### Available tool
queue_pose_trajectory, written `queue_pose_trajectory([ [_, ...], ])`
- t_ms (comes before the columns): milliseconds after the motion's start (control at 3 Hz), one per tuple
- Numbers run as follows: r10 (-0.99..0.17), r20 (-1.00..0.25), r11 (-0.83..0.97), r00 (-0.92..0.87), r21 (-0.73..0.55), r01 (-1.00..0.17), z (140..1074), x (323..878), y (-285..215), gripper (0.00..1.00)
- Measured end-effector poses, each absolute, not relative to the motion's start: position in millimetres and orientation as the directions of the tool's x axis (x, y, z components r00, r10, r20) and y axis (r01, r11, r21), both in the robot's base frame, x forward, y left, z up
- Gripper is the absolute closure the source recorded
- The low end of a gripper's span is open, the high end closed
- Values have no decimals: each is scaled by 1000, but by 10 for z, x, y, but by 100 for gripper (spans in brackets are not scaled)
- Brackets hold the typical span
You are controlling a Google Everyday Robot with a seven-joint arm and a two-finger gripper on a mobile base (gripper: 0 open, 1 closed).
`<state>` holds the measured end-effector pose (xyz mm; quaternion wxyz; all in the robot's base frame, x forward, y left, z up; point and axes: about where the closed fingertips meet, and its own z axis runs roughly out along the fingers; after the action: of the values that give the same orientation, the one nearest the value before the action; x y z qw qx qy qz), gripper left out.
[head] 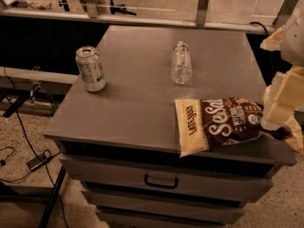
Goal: Pick 7up can
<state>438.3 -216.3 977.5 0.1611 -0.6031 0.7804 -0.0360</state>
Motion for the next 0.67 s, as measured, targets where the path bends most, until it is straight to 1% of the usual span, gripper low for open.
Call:
queue_pose_trajectory([
  [333,-953,-208,270,-221,-251,-930,9775,4383,-2163,0],
  [667,-955,-275,189,-114,-262,-946,9803,4691,-1797,0],
])
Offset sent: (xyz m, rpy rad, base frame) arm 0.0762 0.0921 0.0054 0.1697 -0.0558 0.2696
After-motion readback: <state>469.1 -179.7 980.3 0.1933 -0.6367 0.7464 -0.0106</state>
